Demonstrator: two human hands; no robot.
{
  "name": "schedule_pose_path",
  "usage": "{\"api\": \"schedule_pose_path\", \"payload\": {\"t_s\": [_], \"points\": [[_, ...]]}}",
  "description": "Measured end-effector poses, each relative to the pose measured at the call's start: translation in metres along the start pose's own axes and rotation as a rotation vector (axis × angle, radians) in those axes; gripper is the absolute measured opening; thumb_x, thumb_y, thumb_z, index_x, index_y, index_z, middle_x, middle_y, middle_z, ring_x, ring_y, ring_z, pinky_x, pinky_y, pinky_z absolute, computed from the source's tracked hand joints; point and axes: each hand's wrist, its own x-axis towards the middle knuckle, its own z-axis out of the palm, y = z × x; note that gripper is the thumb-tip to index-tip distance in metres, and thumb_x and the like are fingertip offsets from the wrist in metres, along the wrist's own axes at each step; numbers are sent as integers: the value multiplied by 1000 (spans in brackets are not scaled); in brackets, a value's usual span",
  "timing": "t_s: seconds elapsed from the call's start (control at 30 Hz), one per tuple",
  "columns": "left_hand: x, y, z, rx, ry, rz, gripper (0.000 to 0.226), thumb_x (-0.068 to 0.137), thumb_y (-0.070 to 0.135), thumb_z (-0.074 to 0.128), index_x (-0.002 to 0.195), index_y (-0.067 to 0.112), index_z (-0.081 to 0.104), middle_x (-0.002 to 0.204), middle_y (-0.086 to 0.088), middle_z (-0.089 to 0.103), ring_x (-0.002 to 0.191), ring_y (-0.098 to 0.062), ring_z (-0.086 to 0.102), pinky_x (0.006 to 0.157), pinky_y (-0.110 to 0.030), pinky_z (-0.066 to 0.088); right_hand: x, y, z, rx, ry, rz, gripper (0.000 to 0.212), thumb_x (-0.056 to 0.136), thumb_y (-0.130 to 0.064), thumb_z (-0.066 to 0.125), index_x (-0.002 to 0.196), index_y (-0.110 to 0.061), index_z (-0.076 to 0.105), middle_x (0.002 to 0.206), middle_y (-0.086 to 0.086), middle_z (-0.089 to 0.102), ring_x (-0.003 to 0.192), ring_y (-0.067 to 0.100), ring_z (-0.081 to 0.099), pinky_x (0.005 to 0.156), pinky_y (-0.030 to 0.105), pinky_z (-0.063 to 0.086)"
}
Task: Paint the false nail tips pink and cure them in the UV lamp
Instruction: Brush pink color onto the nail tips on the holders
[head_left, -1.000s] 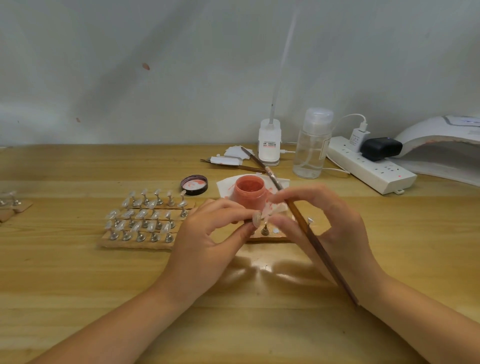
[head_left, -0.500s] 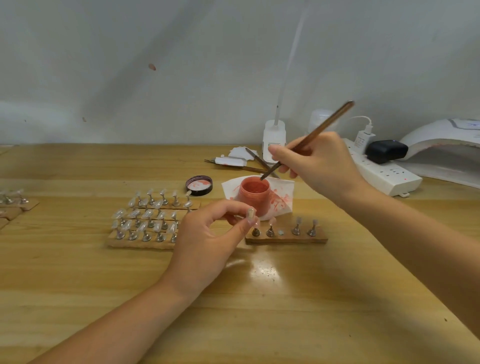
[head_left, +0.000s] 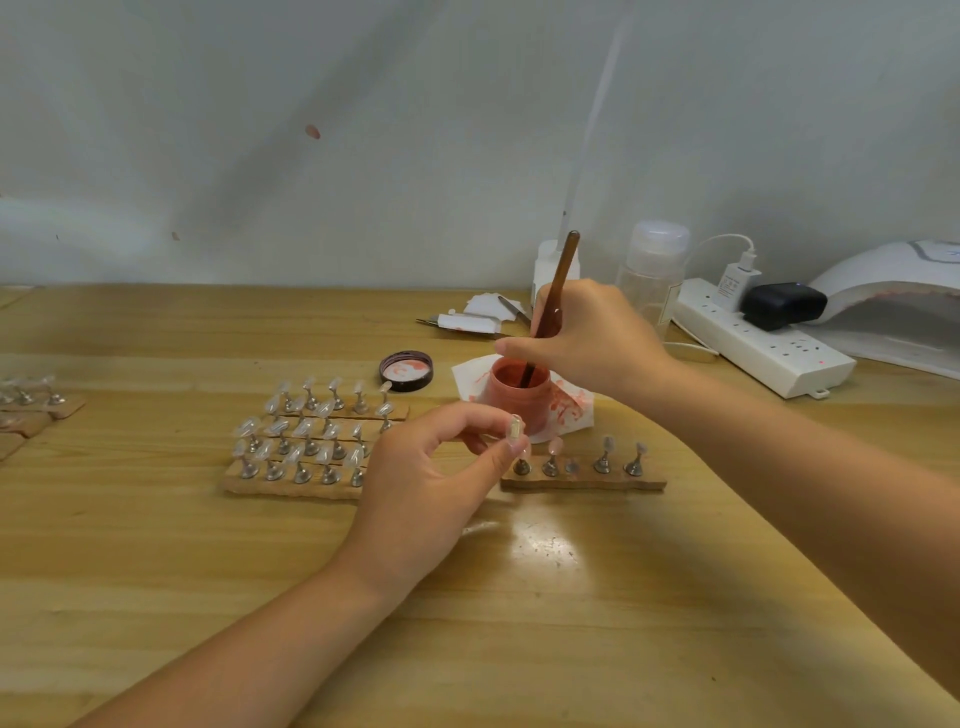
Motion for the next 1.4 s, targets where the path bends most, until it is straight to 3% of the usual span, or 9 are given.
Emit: {"api": "schedule_pose_path", "payload": {"t_s": [0.2,0.3,0.43,0.7,0.8,0.9,1.17,1.3,1.4], "points": [[0,0,0,-27,-3,-12,8,75,17,72,77,24,70,73,13,66,69,0,57,66,-6,40,3,1,-11,129,98,23,40,78,-39,70,67,-3,60,56,6,59,54,10,53,57,30,45],[0,1,0,-27,2,-5,11,75,16,71,75,26,69,73,17,66,70,2,58,65,-5,40,4,7,-18,225,150,117,35,79,-38,70,57,-14,57,46,-6,55,43,-2,51,50,20,41],[0,3,0,-38,6,3,13,74,15,71,73,28,67,75,19,67,73,3,60,66,-4,41,3,18,-18,349,206,219,37,80,-37,69,52,-18,54,36,-11,52,45,-9,52,45,10,38],[0,4,-1,-24,-1,-33,14,73,19,73,73,31,68,75,17,68,69,2,59,65,-6,42,-4,29,-17,401,203,244,30,81,-35,68,61,-16,56,40,-14,55,46,-6,54,53,18,39],[0,5,0,-43,-1,-48,6,69,27,72,75,28,69,75,14,68,68,1,59,67,-6,42,-7,33,-21,427,180,222,25,81,-32,68,66,-15,57,42,-13,57,44,-3,55,47,13,44],[1,5,0,-50,0,-47,13,67,32,68,77,25,70,73,13,67,69,0,59,66,-6,41,-10,35,-24,477,195,216,23,81,-28,68,67,-13,58,41,-12,57,43,-1,56,43,6,41],[1,7,0,-53,7,-5,10,66,31,67,76,33,68,76,13,67,69,-3,59,69,-6,42,-35,23,-36,684,314,232,24,83,-27,65,68,-12,53,44,-6,59,35,4,49,38,12,40],[1,6,1,-36,5,12,12,66,29,67,77,32,69,79,12,68,69,-5,58,68,-6,42,-64,14,-32,857,336,164,23,80,-29,64,71,-10,53,51,3,64,40,13,56,41,17,46],[1,4,1,-23,-2,34,11,66,28,67,76,32,70,78,11,68,65,-7,54,64,-8,41,-86,13,-25,845,359,50,22,78,-27,61,74,-7,58,56,7,65,44,17,61,42,21,49]]}}
